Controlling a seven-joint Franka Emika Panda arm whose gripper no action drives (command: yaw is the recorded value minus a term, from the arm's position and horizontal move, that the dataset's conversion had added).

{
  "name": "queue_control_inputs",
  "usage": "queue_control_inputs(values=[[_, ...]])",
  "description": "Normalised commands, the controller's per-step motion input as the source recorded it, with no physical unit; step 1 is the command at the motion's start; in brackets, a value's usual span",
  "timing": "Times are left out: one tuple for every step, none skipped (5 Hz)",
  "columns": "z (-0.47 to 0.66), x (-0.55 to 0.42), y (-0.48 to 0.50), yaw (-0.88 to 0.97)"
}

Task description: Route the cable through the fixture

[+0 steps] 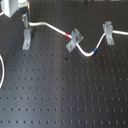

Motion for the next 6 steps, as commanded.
queue_control_inputs(values=[[0.01,-0.101,0.057,0.96],[0.00,-0.174,0.125,0.82],[0.00,-0.224,0.134,0.72],[0.06,-0.240,0.077,0.67],[0.14,-0.075,-0.203,0.26],[0.17,-0.038,-0.137,0.28]])
